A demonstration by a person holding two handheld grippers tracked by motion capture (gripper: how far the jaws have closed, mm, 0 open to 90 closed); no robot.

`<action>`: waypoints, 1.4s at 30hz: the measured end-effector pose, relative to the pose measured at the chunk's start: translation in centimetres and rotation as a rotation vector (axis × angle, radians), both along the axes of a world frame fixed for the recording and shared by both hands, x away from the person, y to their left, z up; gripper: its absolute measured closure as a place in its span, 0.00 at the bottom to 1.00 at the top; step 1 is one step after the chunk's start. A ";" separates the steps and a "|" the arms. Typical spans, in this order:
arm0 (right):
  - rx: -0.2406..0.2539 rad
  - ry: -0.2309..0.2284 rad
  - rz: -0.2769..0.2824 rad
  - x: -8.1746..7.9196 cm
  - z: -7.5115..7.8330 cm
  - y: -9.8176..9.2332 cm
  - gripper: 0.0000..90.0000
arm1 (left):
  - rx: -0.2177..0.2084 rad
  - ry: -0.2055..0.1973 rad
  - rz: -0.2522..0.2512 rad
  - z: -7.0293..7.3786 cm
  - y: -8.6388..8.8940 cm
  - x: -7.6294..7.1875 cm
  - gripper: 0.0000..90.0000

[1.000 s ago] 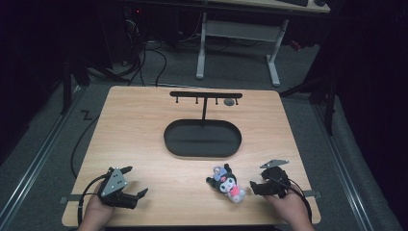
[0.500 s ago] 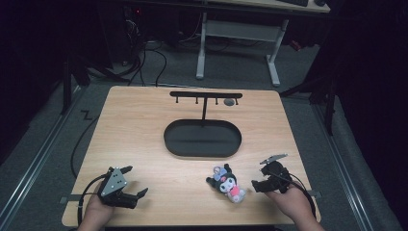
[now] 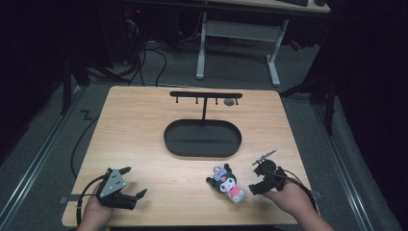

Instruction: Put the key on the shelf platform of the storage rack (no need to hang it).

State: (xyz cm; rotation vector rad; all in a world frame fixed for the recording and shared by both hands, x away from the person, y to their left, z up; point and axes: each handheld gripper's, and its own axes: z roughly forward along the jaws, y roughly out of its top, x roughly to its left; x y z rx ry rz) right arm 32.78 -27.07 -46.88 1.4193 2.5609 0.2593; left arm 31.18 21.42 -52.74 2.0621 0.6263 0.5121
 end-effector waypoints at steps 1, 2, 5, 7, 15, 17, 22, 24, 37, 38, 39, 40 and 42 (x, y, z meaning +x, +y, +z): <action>-0.008 0.008 0.010 0.0 0.1 0.2 0.23 | 0.000 0.000 0.000 0.0 0.0 0.0 0.06; -0.014 0.021 -0.007 -0.1 0.2 0.4 0.23 | 0.001 0.001 -0.001 0.0 0.0 0.0 0.06; -0.021 0.022 0.035 -0.2 0.6 0.6 0.21 | 0.000 0.002 -0.004 0.0 -0.1 0.1 0.06; -0.021 0.024 0.045 -0.4 0.9 0.8 0.19 | -0.001 0.001 -0.006 -0.1 -0.2 0.2 0.06; 0.033 0.014 0.032 -1.5 2.6 1.5 0.13 | -0.004 0.003 -0.015 -0.1 -0.3 0.4 0.06; 0.051 0.015 0.063 -1.6 3.1 1.7 0.12 | -0.006 0.000 -0.016 -0.1 -0.3 0.3 0.06; 0.076 0.010 0.090 -1.9 4.0 2.8 0.09 | -0.007 -0.001 -0.013 0.0 -0.3 0.3 0.06; 0.083 0.004 0.103 -2.0 4.1 3.5 0.08 | -0.006 0.000 -0.013 0.0 -0.3 0.3 0.06; 0.097 0.065 0.170 -2.8 1.6 6.7 0.10 | -0.007 -0.002 -0.016 0.0 -0.3 0.4 0.06; 0.093 0.066 0.179 -2.8 1.5 6.8 0.11 | -0.006 -0.003 -0.017 0.0 -0.3 0.4 0.06; 0.089 0.068 0.180 -2.8 1.3 7.0 0.12 | -0.008 -0.002 -0.015 0.0 -0.3 0.4 0.06; 0.083 0.071 0.192 -2.8 1.1 7.2 0.12 | -0.007 0.000 -0.016 0.0 -0.3 0.4 0.06; 0.074 0.076 0.194 -2.8 0.7 7.4 0.13 | -0.009 -0.002 -0.015 0.0 -0.3 0.4 0.06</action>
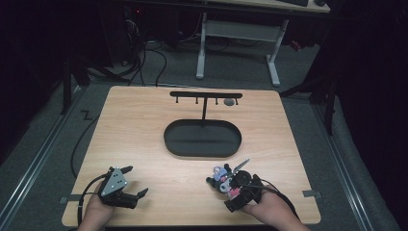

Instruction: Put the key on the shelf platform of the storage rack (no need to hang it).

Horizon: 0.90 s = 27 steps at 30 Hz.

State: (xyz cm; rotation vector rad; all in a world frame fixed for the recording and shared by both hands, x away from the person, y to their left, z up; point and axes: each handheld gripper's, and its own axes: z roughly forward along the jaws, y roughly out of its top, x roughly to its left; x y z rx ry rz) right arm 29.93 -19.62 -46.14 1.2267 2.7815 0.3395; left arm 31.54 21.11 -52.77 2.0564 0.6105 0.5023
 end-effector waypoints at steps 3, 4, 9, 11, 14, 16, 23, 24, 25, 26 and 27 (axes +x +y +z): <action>-0.022 0.004 -0.004 0.1 -0.7 0.2 0.15 | 0.001 0.000 -0.002 0.0 0.0 0.0 0.06; -0.028 0.009 -0.012 0.3 -1.0 0.1 0.16 | 0.001 0.000 -0.001 0.0 0.0 0.0 0.06; -0.043 0.025 -0.026 0.6 -2.0 -0.1 0.19 | 0.000 0.003 0.003 -0.1 0.0 0.1 0.06; -0.047 0.034 -0.022 0.7 -2.2 -0.1 0.20 | 0.002 0.004 0.000 -0.1 0.0 0.1 0.06; -0.065 0.030 -0.006 0.8 -2.3 0.1 0.20 | 0.003 0.006 -0.001 -0.1 0.0 0.1 0.06; -0.064 0.022 0.002 0.9 -2.3 0.2 0.23 | 0.002 0.006 0.000 -0.1 0.0 0.0 0.06; -0.038 0.031 -0.020 0.9 -2.3 0.3 0.35 | 0.004 0.011 -0.002 -0.2 0.0 0.0 0.06; -0.038 0.031 -0.020 0.9 -2.3 0.3 0.35 | 0.004 0.011 -0.002 -0.2 0.0 0.0 0.06; -0.035 0.029 -0.023 0.9 -2.3 0.1 0.39 | -0.001 0.008 0.003 -0.1 0.0 0.0 0.06; -0.029 0.034 -0.031 1.0 -2.3 0.1 0.42 | -0.004 0.004 0.003 -0.1 0.0 0.0 0.06; -0.023 0.033 -0.028 1.1 -2.3 0.0 0.46 | -0.005 0.001 0.003 -0.1 0.0 -0.1 0.06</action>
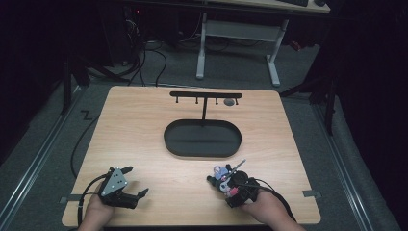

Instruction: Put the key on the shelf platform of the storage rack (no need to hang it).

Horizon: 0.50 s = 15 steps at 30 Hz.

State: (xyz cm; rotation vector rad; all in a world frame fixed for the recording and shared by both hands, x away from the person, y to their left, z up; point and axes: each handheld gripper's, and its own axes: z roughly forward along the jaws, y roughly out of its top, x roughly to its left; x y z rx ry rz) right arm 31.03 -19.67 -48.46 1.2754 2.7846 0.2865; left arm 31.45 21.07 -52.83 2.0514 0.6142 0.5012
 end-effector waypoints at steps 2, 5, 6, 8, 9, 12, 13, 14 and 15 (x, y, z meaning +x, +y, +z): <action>0.009 0.002 -0.021 0.1 0.0 -0.1 0.48 | 0.007 0.002 -0.002 0.0 0.1 -0.1 0.06; 0.009 -0.002 -0.022 0.1 0.2 -0.2 0.51 | 0.005 0.004 0.002 0.0 0.2 -0.1 0.06; 0.009 -0.002 -0.022 0.1 0.2 -0.2 0.51 | 0.005 0.004 0.002 0.0 0.2 -0.1 0.06; 0.015 -0.005 -0.029 0.2 0.5 -0.2 0.52 | 0.001 0.001 0.002 0.0 0.3 -0.2 0.06; 0.015 -0.005 -0.029 0.2 0.5 -0.2 0.52 | 0.001 0.001 0.002 0.0 0.3 -0.2 0.06; 0.026 -0.016 -0.027 0.3 1.2 -0.2 0.53 | 0.011 0.000 0.000 0.0 0.3 -0.3 0.06; 0.029 -0.018 -0.036 0.2 1.3 -0.2 0.53 | 0.002 -0.004 0.002 0.1 0.3 -0.3 0.06; 0.030 -0.010 -0.058 0.2 1.7 -0.1 0.53 | -0.001 -0.005 0.002 0.1 0.3 -0.3 0.06; 0.036 -0.026 -0.026 0.5 1.8 -0.3 0.53 | 0.005 -0.002 0.001 0.1 0.2 -0.2 0.06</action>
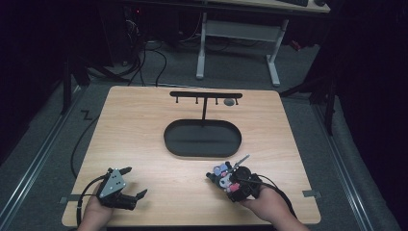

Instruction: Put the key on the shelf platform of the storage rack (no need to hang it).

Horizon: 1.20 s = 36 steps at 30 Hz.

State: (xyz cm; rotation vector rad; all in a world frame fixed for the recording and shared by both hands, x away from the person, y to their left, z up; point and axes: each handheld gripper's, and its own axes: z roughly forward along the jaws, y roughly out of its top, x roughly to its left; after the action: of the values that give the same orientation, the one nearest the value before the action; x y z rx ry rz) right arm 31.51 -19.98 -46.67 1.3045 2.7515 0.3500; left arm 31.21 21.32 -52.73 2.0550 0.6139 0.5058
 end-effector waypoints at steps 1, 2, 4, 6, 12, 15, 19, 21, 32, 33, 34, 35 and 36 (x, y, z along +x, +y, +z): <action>0.005 -0.007 -0.003 0.1 0.2 -0.1 0.53 | 0.001 0.001 0.000 0.0 0.0 0.0 0.06; 0.006 -0.012 -0.007 0.1 0.4 -0.1 0.53 | 0.001 0.001 0.000 0.0 0.0 0.0 0.06; 0.018 -0.007 -0.028 0.2 0.7 -0.2 0.53 | 0.003 0.006 -0.001 -0.1 -0.1 0.1 0.06; 0.024 0.003 -0.052 0.2 0.8 -0.4 0.53 | -0.001 -0.002 -0.006 0.0 -0.2 0.1 0.06; 0.029 -0.006 -0.029 0.4 0.9 -0.7 0.53 | -0.006 -0.002 -0.002 0.0 -0.1 0.0 0.06; 0.031 -0.009 -0.034 0.6 1.2 -0.8 0.53 | 0.001 0.000 -0.003 0.0 -0.1 0.0 0.06; 0.032 -0.017 -0.036 0.8 1.9 -1.0 0.53 | -0.004 -0.003 -0.002 0.0 -0.1 0.0 0.06; 0.034 -0.020 -0.044 1.0 2.3 -1.0 0.53 | 0.003 0.002 -0.004 0.0 -0.1 0.1 0.06; 0.049 -0.053 -0.059 2.3 3.8 -1.2 0.53 | -0.008 -0.003 -0.003 0.1 -0.1 0.1 0.06; 0.049 -0.053 -0.059 2.3 3.8 -1.2 0.53 | -0.008 -0.003 -0.003 0.1 -0.1 0.1 0.06; 0.052 -0.052 -0.072 2.6 3.9 -1.2 0.53 | -0.002 0.002 -0.003 0.0 0.0 0.1 0.06; 0.052 -0.052 -0.072 2.6 3.9 -1.2 0.53 | -0.002 0.002 -0.003 0.0 0.0 0.1 0.06; 0.050 -0.054 -0.076 2.9 4.0 -1.3 0.53 | -0.009 0.000 -0.002 0.1 0.0 0.1 0.06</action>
State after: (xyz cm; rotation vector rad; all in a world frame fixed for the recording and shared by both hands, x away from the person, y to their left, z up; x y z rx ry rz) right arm 34.40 -21.25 -42.62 1.3850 2.6576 0.4443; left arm 31.31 21.34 -52.68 2.0467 0.6130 0.5014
